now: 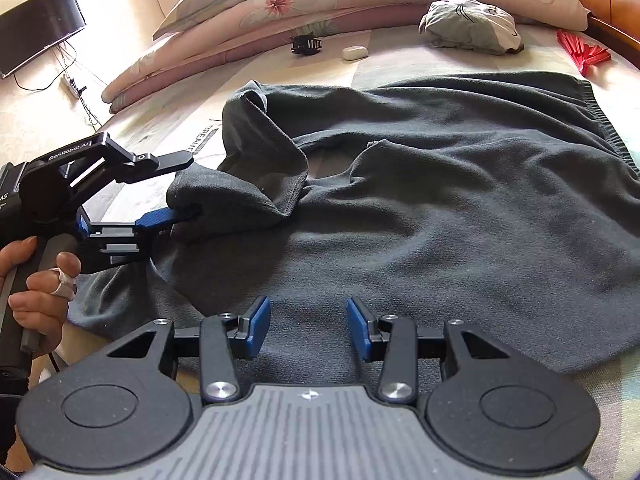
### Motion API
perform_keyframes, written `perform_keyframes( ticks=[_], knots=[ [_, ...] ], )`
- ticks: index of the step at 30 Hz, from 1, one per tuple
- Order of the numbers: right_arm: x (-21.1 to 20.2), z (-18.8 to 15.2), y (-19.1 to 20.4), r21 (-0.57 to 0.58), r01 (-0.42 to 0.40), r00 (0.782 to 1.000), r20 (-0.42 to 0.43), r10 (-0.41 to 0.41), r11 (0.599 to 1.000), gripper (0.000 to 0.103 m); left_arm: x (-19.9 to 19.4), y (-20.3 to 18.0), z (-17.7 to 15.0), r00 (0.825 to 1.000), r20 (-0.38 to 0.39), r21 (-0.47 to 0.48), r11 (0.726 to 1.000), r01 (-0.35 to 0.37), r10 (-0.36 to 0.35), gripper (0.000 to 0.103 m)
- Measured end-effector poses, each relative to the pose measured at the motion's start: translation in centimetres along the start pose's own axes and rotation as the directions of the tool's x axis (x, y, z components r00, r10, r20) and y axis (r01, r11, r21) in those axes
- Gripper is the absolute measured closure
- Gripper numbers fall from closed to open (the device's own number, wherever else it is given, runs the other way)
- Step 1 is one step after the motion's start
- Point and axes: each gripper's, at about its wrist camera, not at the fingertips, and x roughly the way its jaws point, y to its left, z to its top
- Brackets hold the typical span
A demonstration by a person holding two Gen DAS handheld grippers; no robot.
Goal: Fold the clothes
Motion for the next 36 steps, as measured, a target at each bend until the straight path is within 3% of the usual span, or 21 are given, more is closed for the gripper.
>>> perform_keyframes(
  ticks=[3, 9, 13, 15, 17, 22, 25, 29, 36],
  knots=[
    [-0.1, 0.0, -0.4, 0.015, 0.005, 1.0, 0.003, -0.005, 1.0, 0.054, 0.5, -0.1, 0.5, 0.999, -0.009, 0.04, 0.998, -0.039, 0.039, 0.056],
    [0.1, -0.1, -0.6, 0.018, 0.007, 1.0, -0.001, -0.007, 1.0, 0.049, 0.9, 0.7, 0.6, 0.998, -0.038, 0.027, 0.999, -0.039, 0.04, 0.058],
    [0.1, -0.2, -0.4, 0.014, 0.004, 1.0, -0.002, -0.004, 1.0, 0.049, 1.2, 0.3, 0.9, 0.999, -0.009, 0.054, 0.997, -0.049, 0.05, 0.059],
    [0.0, -0.2, -0.3, 0.011, 0.004, 1.0, -0.002, -0.004, 1.0, 0.049, 1.8, 0.2, 0.9, 0.996, -0.03, 0.082, 0.993, -0.081, 0.084, 0.084],
    [-0.1, -0.3, -0.2, 0.006, 0.008, 1.0, -0.001, -0.008, 1.0, 0.049, 2.3, 0.0, 0.6, 0.988, -0.046, 0.129, 0.981, -0.142, 0.149, 0.097],
    [-0.7, -0.2, -0.3, 0.006, 0.017, 1.0, 0.012, -0.017, 1.0, 0.049, 0.7, -1.2, 0.9, 0.985, -0.024, 0.228, 0.96, -0.163, 0.173, 0.1],
    [-0.9, -0.1, -0.3, 0.005, 0.021, 1.0, 0.019, -0.021, 1.0, 0.048, -1.6, -2.3, 2.6, 0.978, 0.027, 0.299, 0.932, -0.206, 0.208, 0.1],
    [-1.1, 0.1, 0.0, -0.003, 0.022, 0.999, 0.026, -0.022, 1.0, 0.048, -5.5, -3.1, 5.9, 0.954, 0.113, 0.365, 0.882, -0.3, 0.278, 0.1],
    [-0.8, 0.2, 0.6, -0.016, 0.024, 1.0, 0.02, -0.024, 1.0, 0.048, -11.9, -3.1, 10.7, 0.884, 0.241, 0.394, 0.793, -0.466, 0.4, 0.101]
  ],
)
